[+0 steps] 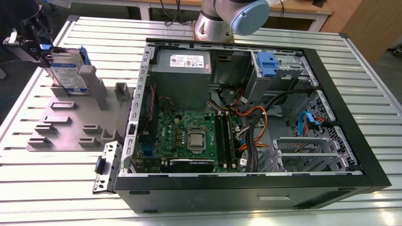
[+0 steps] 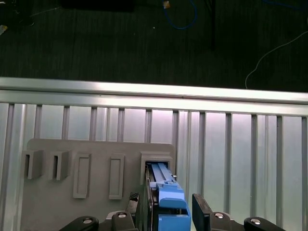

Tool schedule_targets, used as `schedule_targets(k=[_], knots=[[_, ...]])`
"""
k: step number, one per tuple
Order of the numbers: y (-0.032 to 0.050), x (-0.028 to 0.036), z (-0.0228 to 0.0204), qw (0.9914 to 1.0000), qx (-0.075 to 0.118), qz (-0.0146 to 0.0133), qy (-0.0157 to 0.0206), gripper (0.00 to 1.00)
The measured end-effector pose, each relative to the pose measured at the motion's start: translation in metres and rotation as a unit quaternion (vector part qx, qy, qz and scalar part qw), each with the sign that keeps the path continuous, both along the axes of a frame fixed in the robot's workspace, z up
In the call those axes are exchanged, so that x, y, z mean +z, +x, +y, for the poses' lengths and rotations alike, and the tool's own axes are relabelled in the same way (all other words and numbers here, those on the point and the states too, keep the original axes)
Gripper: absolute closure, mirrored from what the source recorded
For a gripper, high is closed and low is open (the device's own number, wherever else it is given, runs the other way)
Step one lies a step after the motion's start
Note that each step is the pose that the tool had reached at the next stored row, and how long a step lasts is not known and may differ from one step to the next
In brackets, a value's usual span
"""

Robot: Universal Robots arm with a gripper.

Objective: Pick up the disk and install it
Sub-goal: 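Pick up the disk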

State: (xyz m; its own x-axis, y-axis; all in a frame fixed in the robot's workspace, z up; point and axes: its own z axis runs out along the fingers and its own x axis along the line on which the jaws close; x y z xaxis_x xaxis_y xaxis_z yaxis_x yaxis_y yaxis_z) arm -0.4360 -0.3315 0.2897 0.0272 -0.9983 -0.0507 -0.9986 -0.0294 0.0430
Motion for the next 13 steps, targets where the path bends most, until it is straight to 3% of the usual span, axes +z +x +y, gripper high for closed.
schedule_targets(k=[13], knots=[[0.0,-0.0029,0.0,1.0,0.0,0.0,0.0,0.45]])
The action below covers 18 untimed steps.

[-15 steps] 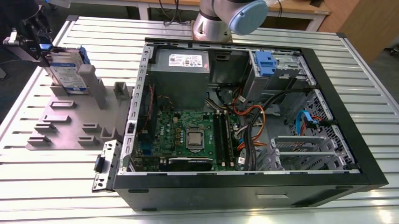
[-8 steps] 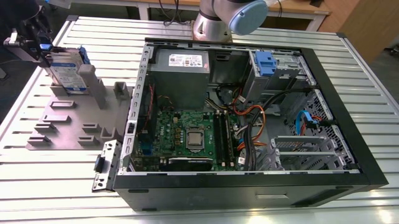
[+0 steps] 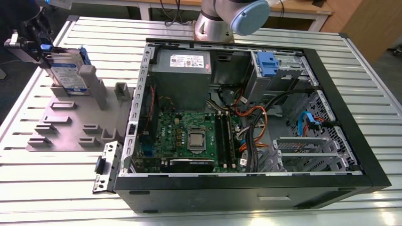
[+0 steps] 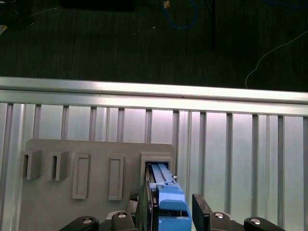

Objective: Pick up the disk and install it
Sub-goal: 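Pick up the disk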

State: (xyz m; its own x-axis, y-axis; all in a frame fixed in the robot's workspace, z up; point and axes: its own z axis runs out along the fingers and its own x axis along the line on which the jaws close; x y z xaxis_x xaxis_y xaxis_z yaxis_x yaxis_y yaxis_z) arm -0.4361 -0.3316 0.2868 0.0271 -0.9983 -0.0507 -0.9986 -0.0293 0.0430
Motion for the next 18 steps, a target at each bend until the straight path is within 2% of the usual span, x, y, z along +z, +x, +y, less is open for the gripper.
schedule_targets(k=[3,4,18], knots=[[0.0,0.0,-0.0001,1.0,0.0,0.0,0.0,0.47],[0.0,0.0,-0.0001,1.0,0.0,0.0,0.0,0.53],[0.0,-0.0001,-0.0016,1.0,0.0,0.0,-0.0001,0.53]])
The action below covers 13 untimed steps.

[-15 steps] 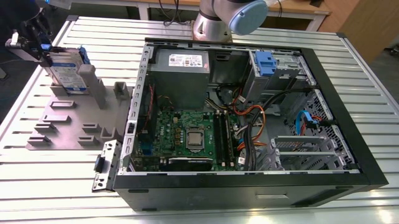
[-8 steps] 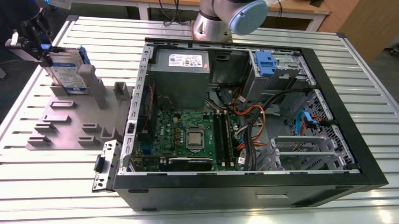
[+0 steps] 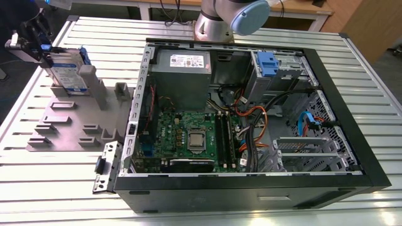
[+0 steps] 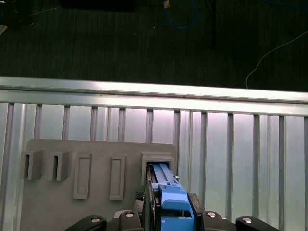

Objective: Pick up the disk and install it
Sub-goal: 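Pick up the disk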

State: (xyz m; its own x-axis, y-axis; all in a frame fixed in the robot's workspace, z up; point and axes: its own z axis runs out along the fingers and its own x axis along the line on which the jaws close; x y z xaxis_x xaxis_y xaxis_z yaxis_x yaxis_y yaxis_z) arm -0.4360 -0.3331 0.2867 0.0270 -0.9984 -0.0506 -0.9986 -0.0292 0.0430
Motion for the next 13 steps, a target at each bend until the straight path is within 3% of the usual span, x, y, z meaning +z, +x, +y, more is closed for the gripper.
schedule_targets(k=[13], knots=[[0.0,0.0,0.0008,1.0,0.0,0.0,0.0,0.53]])
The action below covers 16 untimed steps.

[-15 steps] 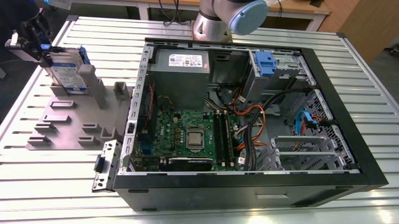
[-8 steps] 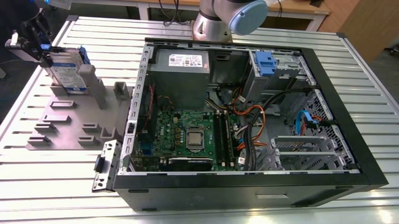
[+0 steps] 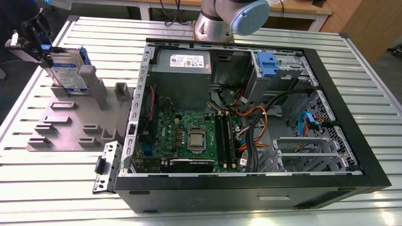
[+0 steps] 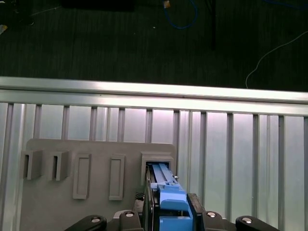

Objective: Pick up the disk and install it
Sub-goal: 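Pick up the disk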

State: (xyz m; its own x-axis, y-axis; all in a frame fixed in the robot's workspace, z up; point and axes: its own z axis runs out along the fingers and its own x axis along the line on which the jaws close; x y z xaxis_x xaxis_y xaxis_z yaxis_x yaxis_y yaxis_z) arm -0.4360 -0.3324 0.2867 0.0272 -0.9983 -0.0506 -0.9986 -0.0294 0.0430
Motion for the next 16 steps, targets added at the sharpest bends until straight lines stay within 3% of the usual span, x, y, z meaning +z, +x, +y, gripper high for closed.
schedule_targets(k=[6,7,16], knots=[[0.0,0.0001,0.0002,1.0,0.0,0.0001,-0.0001,0.55],[0.0,0.0,0.0002,1.0,0.0,0.0001,0.0,0.62],[0.0,0.0,0.0005,1.0,0.0,0.0,0.0,0.62]])
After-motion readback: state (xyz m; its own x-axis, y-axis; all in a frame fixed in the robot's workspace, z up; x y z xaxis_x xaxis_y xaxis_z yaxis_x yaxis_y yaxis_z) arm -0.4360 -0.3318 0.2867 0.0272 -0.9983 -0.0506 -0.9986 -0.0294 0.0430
